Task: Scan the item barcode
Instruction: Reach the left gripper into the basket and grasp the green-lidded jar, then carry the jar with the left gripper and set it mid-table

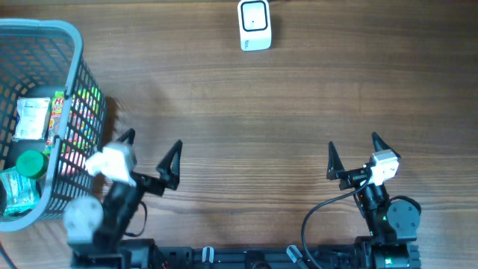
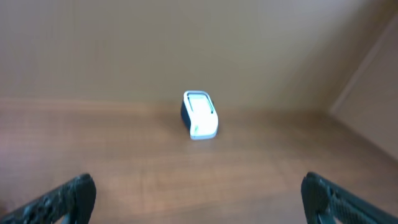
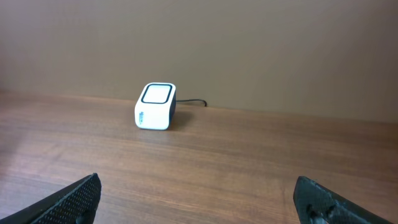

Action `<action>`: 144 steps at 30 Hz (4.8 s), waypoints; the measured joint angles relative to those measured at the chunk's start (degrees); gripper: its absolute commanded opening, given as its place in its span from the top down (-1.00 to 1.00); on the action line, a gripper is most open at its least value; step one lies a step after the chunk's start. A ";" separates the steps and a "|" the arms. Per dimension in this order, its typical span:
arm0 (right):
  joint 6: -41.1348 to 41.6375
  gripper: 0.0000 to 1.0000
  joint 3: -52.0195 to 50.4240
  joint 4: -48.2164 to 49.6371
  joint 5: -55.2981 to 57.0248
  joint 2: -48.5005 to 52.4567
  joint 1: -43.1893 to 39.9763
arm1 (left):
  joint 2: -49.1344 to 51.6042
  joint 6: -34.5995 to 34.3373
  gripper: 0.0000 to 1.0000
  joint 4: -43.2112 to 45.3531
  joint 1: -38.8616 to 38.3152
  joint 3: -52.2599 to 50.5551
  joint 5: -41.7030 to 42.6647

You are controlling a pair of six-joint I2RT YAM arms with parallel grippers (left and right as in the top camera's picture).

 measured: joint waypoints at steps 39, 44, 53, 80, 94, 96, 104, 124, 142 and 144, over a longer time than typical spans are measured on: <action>0.00 -0.99 0.00 0.00 0.37 0.11 0.00 | 81.85 -37.64 -1.00 -71.76 44.70 86.73 -20.33; 0.00 -0.99 -0.02 0.00 0.37 0.11 0.00 | 83.08 -38.29 -1.00 -66.16 44.70 76.54 -23.71; 0.00 -0.99 -0.02 0.00 0.37 0.11 0.00 | 83.45 -38.51 -1.00 -49.66 44.70 58.62 -26.27; 0.00 -0.98 -0.02 0.00 0.37 0.11 0.00 | 90.36 -40.37 0.09 -33.55 44.68 44.87 -30.32; 0.00 -0.99 -0.02 0.00 0.37 0.11 0.00 | 76.56 -40.22 0.09 -52.81 44.19 66.47 -27.17; 0.00 -1.00 -0.02 0.00 0.37 0.11 0.00 | 71.12 -40.22 0.09 -52.83 42.51 69.88 -23.32; 0.00 -0.99 -0.02 0.00 0.37 0.11 0.00 | 58.05 -40.44 0.05 -48.37 11.58 71.38 -11.76; 0.00 -0.99 -0.02 0.00 0.39 0.11 0.00 | 104.83 -34.60 0.03 -40.39 -42.95 68.52 -22.82; 0.00 -0.99 -0.02 0.00 0.39 0.11 0.00 | 104.56 0.22 -1.00 -51.08 -41.29 73.20 -23.54; 0.00 -1.00 -0.02 0.00 0.39 0.11 0.00 | 101.98 0.15 -1.00 -54.69 -41.22 77.20 -24.59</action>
